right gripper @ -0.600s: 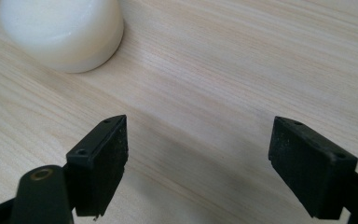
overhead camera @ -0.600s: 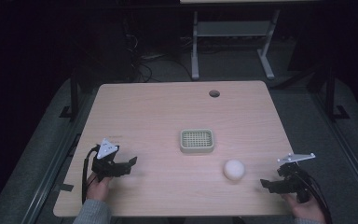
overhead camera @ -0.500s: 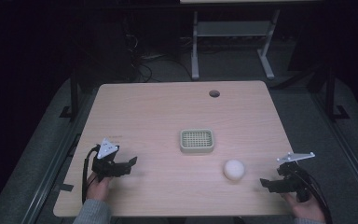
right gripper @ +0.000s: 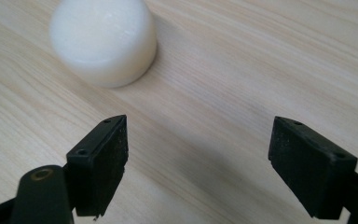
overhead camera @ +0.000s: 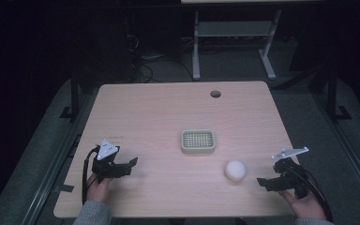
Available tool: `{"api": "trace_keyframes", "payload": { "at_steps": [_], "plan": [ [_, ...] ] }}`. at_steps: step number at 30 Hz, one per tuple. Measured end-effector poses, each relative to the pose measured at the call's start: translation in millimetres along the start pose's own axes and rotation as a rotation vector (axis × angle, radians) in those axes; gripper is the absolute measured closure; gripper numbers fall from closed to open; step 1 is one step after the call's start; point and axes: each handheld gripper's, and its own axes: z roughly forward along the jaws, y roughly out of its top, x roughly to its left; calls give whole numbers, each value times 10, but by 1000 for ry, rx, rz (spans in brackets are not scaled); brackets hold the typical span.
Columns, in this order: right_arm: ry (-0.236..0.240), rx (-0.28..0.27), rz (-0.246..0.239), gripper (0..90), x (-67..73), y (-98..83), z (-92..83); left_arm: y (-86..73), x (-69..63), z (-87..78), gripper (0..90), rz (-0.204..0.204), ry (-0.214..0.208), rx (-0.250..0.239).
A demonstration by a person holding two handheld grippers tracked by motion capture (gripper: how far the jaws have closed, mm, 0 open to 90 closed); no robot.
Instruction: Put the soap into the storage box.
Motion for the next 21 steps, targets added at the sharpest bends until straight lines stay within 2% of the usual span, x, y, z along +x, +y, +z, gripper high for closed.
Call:
{"api": "trace_keyframes", "payload": {
  "at_steps": [13,15,16,21],
  "plan": [
    [5,39,-66,193,76,196,-18,3,15,-9,148,0,3,4],
    [10,43,-57,193,84,209,-19,4,16,-9,149,3,2,5],
    [12,44,-75,194,85,232,-18,5,10,-5,149,1,2,-2],
    [19,55,-80,195,108,268,-17,6,11,-9,148,-3,2,-2]
  ]
}}
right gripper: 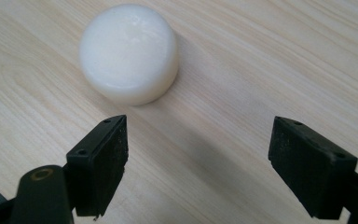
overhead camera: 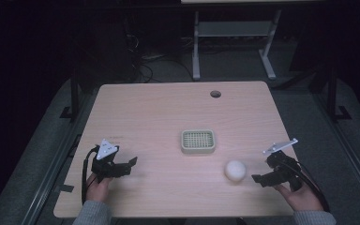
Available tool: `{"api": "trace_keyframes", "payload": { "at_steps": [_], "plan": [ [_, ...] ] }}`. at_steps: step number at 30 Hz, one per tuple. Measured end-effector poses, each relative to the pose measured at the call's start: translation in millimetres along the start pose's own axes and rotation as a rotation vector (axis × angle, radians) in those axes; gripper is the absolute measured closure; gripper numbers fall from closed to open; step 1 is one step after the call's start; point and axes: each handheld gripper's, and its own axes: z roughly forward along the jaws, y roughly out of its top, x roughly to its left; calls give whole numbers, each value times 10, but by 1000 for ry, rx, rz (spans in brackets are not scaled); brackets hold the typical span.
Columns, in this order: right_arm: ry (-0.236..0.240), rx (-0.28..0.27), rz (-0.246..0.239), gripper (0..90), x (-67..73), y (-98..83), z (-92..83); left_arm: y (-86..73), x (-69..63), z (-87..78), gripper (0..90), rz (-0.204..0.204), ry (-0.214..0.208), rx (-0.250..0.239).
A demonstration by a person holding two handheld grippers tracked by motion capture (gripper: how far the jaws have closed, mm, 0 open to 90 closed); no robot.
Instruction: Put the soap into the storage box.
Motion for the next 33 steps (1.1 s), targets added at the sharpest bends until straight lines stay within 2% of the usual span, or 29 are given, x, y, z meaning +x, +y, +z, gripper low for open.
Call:
{"api": "trace_keyframes", "payload": {
  "at_steps": [16,33],
  "plan": [
    [29,41,-67,194,95,199,1,0,8,-7,148,-1,1,-1],
    [57,57,-101,194,152,341,20,2,11,-10,148,0,3,-3]
  ]
}}
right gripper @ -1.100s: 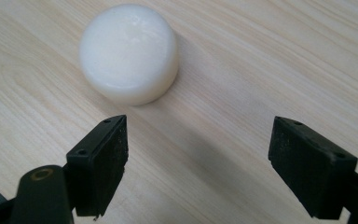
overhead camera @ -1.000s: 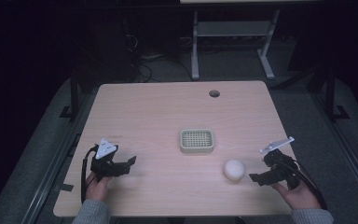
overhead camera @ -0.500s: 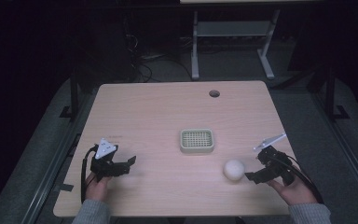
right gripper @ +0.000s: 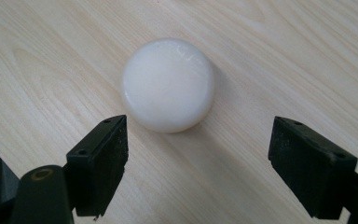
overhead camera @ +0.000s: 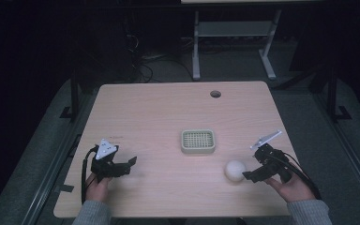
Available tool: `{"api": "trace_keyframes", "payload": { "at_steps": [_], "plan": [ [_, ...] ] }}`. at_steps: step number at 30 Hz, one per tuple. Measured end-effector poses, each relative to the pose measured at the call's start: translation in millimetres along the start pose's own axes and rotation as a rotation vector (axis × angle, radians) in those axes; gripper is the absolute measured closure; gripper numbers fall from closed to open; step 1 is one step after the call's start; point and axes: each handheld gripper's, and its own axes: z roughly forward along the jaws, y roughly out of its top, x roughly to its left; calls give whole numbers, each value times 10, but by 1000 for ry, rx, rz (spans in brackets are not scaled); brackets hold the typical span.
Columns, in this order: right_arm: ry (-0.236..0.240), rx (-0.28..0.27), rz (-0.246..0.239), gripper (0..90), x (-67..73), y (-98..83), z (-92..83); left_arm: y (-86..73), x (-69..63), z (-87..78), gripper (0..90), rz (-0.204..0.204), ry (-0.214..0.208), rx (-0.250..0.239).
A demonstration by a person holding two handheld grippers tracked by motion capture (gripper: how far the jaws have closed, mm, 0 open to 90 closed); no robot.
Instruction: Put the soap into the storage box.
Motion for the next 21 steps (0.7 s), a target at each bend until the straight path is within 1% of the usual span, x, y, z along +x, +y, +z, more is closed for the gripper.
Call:
{"api": "trace_keyframes", "payload": {
  "at_steps": [8,9,13,15,18,20,21],
  "plan": [
    [3,19,-27,194,39,85,41,0,-1,-1,149,-3,-2,-2],
    [3,21,-24,194,45,92,41,0,-1,-1,149,-4,-2,-2],
    [5,25,-39,194,54,126,52,1,-1,-1,148,-2,-2,0],
    [6,27,-36,194,58,135,53,1,-2,-1,148,-3,-2,-1],
    [5,32,-54,192,78,185,63,1,-2,-2,148,-3,-1,-1],
    [7,32,-52,192,87,193,65,2,1,-4,148,-4,0,0],
    [9,31,-59,193,96,208,70,2,2,-6,148,-3,1,1]
  ]
}}
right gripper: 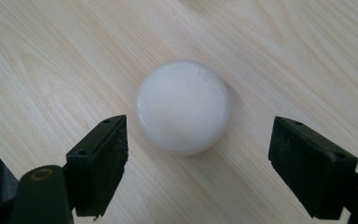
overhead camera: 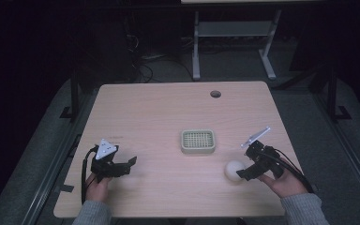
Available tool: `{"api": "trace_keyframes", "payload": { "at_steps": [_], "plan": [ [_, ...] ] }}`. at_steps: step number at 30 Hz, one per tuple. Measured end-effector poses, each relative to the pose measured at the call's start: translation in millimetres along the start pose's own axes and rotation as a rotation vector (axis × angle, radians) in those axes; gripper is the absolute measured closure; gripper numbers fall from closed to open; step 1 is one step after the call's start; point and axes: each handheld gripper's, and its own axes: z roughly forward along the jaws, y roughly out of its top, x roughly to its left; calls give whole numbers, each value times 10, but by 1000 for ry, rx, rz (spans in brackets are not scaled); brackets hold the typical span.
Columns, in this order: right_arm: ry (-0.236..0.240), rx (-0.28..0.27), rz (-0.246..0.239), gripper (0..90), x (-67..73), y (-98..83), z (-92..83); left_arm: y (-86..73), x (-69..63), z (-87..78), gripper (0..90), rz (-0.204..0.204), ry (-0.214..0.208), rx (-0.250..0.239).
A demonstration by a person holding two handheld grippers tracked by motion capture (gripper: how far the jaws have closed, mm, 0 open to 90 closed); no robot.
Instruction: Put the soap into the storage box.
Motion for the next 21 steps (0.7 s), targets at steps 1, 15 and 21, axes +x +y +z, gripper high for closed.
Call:
{"api": "trace_keyframes", "payload": {
  "at_steps": [1,15,21],
  "plan": [
    [2,5,-7,194,8,22,9,1,1,-2,148,-1,0,-1],
    [12,35,-30,193,22,114,75,0,5,-6,149,-11,1,-11],
    [17,49,-33,193,30,170,107,0,11,-11,148,-25,1,-19]
  ]
}}
